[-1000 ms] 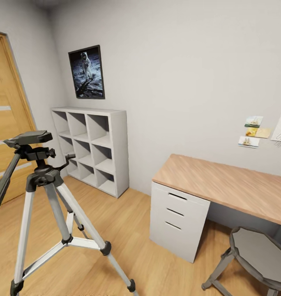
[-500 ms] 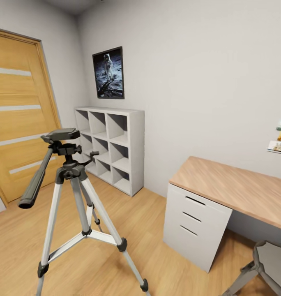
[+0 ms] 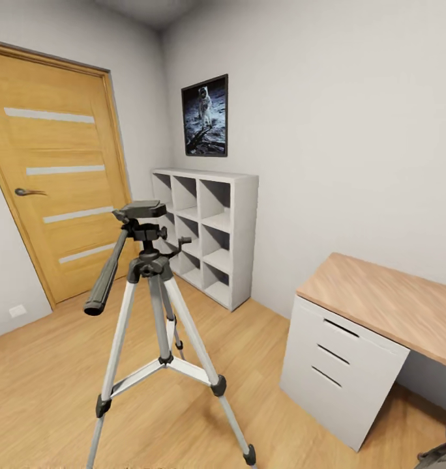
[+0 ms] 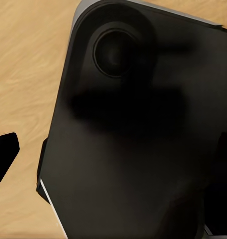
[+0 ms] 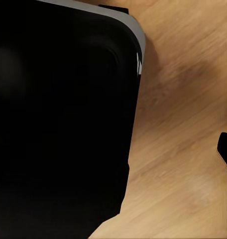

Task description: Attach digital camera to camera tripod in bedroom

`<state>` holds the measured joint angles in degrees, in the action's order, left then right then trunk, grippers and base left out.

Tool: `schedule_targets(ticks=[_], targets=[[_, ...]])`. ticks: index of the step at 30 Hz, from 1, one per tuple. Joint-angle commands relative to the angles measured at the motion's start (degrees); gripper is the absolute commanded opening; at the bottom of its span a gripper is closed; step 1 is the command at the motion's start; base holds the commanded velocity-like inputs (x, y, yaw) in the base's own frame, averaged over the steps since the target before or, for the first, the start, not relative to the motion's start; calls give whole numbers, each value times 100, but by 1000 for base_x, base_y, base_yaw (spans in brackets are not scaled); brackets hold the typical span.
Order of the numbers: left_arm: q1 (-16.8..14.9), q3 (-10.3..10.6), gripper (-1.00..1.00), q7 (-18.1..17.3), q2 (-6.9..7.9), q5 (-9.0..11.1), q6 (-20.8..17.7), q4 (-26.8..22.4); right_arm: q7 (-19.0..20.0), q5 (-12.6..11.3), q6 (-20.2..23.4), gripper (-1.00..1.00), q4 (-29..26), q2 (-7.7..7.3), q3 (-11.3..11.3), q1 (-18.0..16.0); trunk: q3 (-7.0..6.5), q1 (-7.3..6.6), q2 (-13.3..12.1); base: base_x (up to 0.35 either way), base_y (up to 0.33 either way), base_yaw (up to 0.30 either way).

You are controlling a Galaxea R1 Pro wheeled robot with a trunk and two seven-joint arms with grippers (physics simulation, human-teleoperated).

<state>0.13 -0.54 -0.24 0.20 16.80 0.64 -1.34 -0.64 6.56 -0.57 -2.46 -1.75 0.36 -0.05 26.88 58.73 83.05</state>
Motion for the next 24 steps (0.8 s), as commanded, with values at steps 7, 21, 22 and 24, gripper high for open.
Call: schedule_targets(ticks=[7,21,22,24], targets=[[2,-6,100,-2,-2,25,7,-6,-7,56,-5,100,0,-1,-1,-1,4,0,2,0,0,273],[-3,-7,100,-2,-3,25,7,-6,-7,56,-12,100,0,-1,-1,-2,4,0,2,0,0,273],[-3,-7,100,-2,-3,25,7,-6,-7,56,-12,100,0,-1,-1,-3,4,0,2,0,0,273],[-2,-6,100,-2,-3,25,7,-6,-7,56,-13,100,0,-1,-1,-1,4,0,2,0,0,273]])
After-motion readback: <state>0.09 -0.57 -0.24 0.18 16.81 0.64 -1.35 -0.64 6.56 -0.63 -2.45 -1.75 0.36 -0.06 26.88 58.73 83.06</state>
